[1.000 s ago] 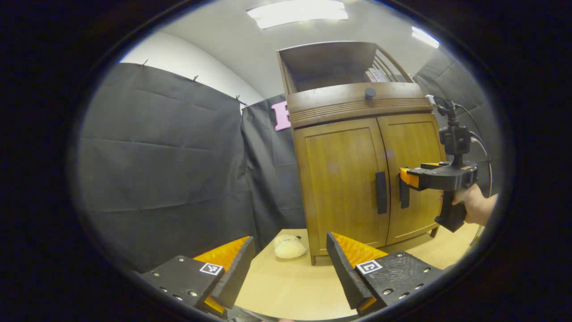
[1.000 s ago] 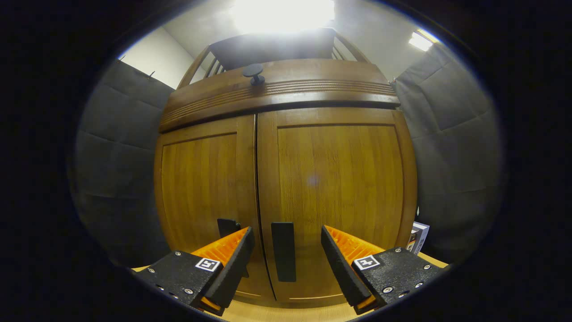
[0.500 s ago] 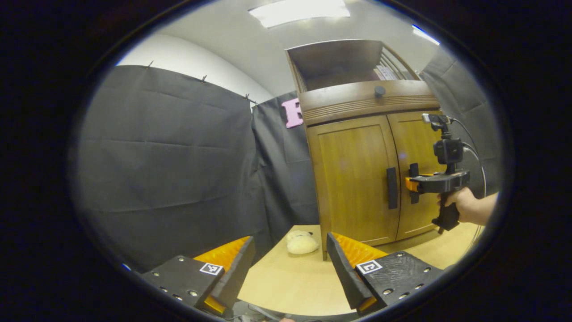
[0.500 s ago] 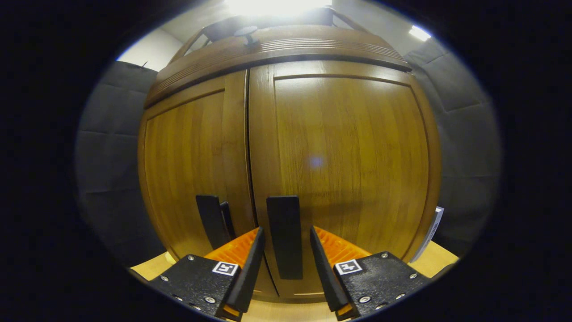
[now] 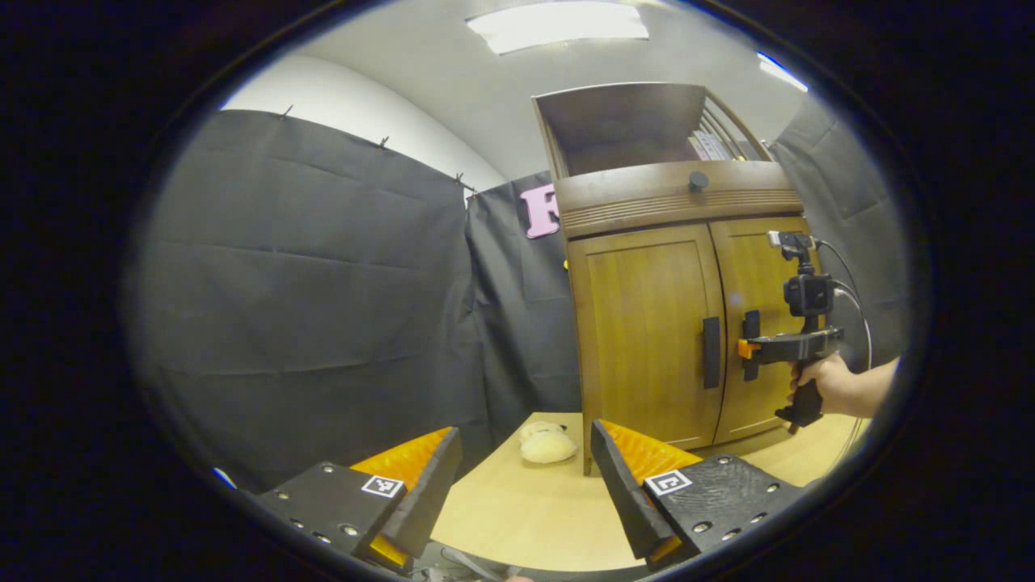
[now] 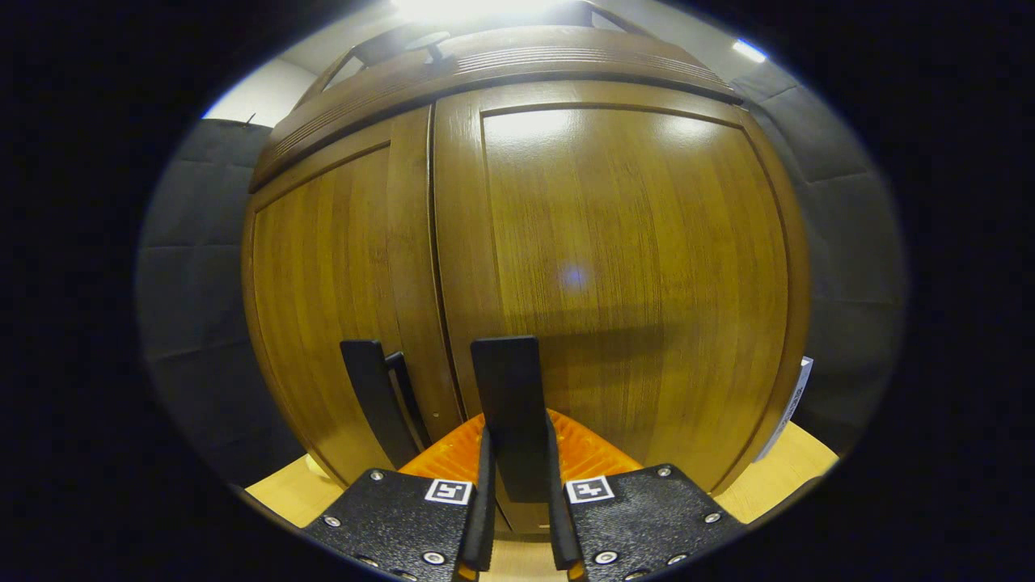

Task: Open the right door of the double-door shoe cabinet with the right hand, and open the left door with the left hand.

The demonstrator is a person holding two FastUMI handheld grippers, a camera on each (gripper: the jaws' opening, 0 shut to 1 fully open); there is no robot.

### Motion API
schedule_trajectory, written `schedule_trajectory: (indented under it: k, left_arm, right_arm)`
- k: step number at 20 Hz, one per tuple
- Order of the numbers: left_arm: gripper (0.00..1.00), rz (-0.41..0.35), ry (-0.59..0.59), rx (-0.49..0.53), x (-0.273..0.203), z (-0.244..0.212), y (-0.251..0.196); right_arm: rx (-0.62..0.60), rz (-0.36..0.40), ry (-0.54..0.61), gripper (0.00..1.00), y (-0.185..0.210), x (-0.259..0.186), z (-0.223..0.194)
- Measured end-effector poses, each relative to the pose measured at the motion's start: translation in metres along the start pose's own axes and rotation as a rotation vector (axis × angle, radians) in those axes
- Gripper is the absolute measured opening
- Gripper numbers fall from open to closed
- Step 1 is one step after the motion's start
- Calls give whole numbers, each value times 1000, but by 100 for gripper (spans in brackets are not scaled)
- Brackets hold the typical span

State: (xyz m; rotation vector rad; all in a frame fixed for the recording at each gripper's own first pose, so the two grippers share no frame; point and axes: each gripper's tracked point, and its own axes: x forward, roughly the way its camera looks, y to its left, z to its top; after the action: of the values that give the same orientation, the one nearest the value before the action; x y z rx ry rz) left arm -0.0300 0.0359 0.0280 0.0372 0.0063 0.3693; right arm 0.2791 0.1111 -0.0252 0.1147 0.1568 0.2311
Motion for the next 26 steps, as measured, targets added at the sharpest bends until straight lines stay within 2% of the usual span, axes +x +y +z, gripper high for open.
schedule_trajectory:
  k: [4,9,12,13,26]
  left_arm:
    - [99,23,-11,-11,2,2,1]
    - [98,16,-22,-21,2,3,1]
    - [98,-6,-31,-29,1,4,-1]
    - [92,-15,-32,-30,1,5,-2]
    - [92,-116,-81,-51,5,13,-12]
  right_arm:
    - [-2,-4,-6,27,3,-13,1]
    - [15,2,-15,27,1,-39,2]
    - [13,0,-16,28,-3,-57,7]
    - [16,-2,-15,27,-5,-62,4]
    - [42,-27,12,28,-34,-125,4]
